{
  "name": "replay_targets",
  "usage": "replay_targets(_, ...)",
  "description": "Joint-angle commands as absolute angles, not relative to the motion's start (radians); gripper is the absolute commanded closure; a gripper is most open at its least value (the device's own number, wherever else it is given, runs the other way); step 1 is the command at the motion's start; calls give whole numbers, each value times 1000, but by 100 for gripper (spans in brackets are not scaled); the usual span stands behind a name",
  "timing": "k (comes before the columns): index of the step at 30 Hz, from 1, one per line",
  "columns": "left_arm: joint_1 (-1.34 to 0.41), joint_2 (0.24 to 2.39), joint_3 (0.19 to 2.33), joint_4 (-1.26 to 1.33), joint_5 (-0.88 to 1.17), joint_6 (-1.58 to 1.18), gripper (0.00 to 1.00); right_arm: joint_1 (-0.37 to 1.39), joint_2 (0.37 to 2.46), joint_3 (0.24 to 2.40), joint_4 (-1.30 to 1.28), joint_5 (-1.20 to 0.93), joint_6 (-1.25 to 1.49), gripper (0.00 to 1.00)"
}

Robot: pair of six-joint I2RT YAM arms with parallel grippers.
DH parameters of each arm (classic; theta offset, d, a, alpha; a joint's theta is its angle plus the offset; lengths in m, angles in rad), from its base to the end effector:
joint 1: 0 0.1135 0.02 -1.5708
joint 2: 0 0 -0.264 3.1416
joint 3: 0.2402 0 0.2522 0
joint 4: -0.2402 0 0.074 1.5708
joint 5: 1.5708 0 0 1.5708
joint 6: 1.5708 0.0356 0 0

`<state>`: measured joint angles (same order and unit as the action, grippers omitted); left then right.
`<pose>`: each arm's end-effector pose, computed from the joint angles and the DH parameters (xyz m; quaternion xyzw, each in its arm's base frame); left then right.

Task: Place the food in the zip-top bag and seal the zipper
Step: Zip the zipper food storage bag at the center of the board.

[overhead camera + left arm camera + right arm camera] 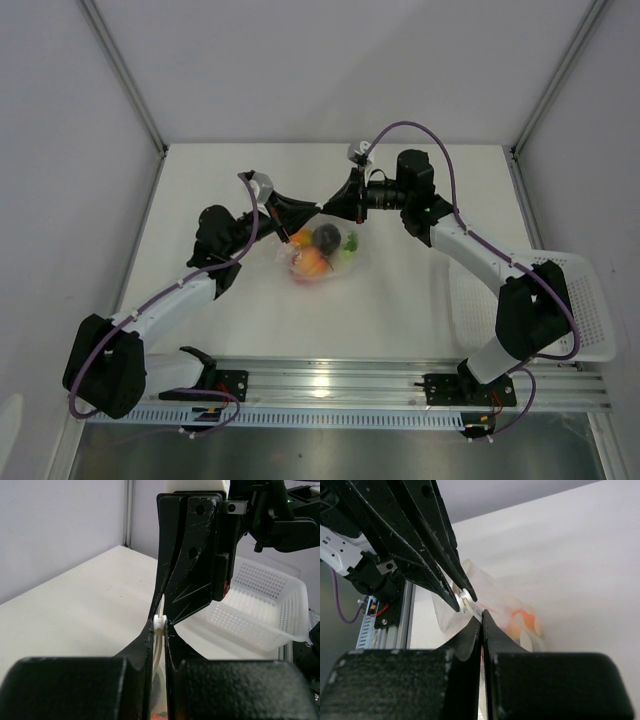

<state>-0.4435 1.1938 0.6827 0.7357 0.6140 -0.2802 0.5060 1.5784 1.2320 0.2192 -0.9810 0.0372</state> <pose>0.2318 -0.1328 0.3144 0.2840 0.5730 -0.4400 0.6304 0.3056 0.2032 0.3389 -0.4565 0.5717 0.4970 0.4666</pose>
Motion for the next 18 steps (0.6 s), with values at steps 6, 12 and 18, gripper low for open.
replay_targets(6,-403,1198,677,715,634,-275,100,453,1546,1155,495,-943,176,100)
replay_targets(12,-377,1197,672,700,626,-278,99,436,1517,1123,534,-950,207,100)
replay_targets(18,-368,1190,672,669,634,-264,99,423,1506,1111,538,-943,218,100)
